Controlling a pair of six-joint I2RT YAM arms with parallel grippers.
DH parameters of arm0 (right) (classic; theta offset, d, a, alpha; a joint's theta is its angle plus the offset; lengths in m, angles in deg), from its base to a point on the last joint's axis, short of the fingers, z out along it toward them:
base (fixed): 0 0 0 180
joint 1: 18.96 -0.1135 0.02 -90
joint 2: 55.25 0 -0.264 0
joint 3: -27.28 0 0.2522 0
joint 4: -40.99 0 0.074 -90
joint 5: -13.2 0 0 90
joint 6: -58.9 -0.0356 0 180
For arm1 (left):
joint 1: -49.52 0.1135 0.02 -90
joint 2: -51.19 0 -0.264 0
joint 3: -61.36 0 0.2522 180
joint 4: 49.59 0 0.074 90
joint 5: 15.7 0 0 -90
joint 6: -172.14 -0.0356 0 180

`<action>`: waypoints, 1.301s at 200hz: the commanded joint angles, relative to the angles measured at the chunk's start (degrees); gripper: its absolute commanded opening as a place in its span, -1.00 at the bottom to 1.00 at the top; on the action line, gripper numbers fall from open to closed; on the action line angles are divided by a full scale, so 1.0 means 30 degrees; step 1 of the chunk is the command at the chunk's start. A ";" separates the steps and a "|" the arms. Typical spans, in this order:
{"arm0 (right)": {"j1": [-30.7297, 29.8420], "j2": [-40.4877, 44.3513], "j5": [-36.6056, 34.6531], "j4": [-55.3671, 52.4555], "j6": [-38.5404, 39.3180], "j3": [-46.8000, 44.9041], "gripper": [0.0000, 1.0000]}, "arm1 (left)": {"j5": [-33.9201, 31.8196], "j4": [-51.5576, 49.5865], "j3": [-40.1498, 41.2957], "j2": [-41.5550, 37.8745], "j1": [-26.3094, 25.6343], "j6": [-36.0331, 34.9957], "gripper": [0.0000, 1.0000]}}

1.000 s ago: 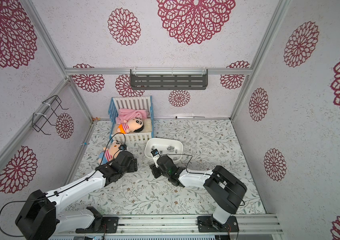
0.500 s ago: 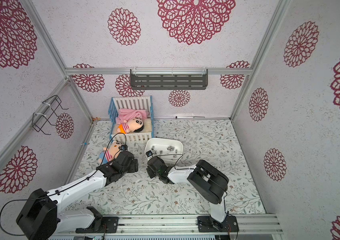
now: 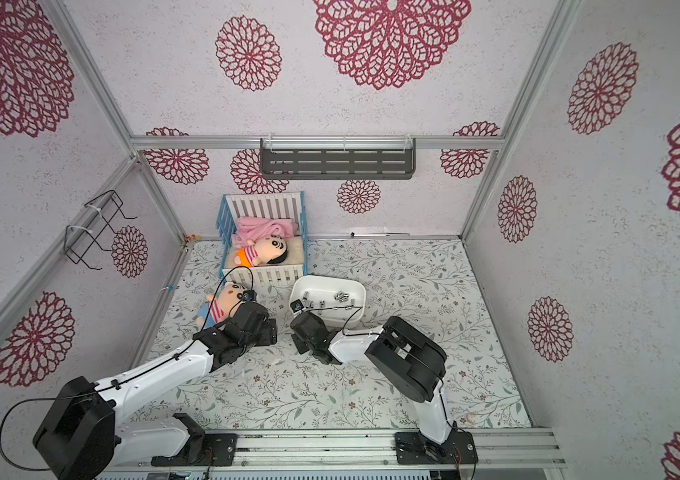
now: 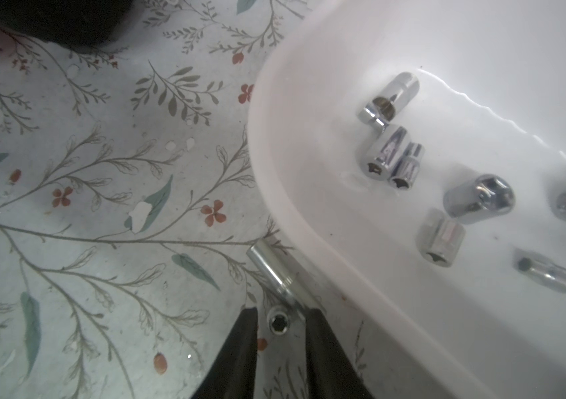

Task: Put the screws on the desktop into the storage box
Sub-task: Pick up the screw from the center of the board.

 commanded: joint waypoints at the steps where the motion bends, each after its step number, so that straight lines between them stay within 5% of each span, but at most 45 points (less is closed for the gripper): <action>1: -0.0047 -0.0240 -0.0566 -0.0008 0.0036 0.0773 -0.44 | 0.0130 0.0295 -0.0210 0.0236 0.0210 -0.0009 0.59; 150: -0.0261 0.0263 -0.0522 -0.0586 0.0109 0.0870 -0.81 | 0.0247 0.0268 -0.0271 0.0379 0.0212 -0.0097 0.59; 260: 0.0236 0.8433 -0.1235 0.2145 0.0430 -0.4040 -0.93 | 0.2446 0.0298 -0.0895 0.1797 0.0135 -0.0948 0.72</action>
